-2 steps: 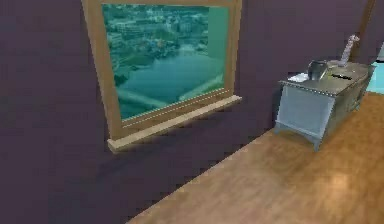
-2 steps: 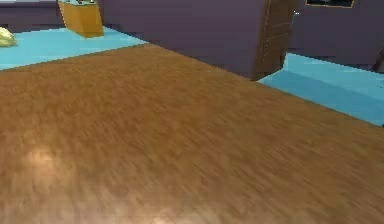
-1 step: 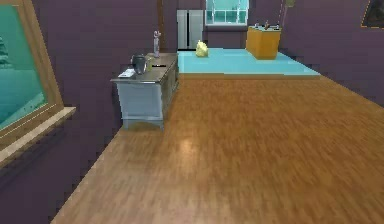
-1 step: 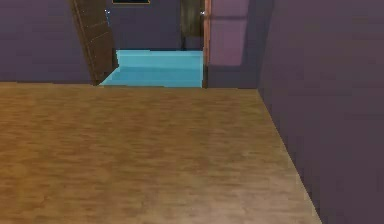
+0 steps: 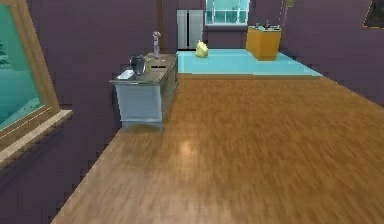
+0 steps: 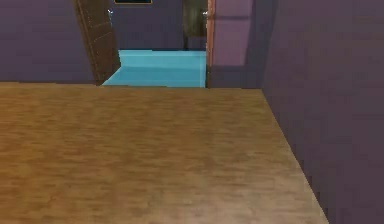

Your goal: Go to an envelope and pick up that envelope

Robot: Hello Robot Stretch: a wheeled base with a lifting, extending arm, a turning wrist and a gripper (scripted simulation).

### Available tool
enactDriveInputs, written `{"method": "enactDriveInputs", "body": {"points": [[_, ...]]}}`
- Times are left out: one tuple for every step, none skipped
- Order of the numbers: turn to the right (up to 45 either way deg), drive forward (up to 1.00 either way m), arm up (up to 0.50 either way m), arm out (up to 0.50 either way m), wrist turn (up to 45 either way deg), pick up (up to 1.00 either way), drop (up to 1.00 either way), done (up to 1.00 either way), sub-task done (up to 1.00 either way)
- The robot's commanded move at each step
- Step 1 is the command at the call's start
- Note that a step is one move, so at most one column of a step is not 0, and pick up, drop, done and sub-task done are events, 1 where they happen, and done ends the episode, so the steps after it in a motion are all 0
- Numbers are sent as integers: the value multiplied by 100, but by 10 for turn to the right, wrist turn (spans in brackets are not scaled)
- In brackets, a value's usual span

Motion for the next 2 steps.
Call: {"method": "enactDriveInputs", "body": {"points": [[-450,0,0,0,0,0,0,0,0],[-60,0,0,0,0,0,0,0,0]]}}
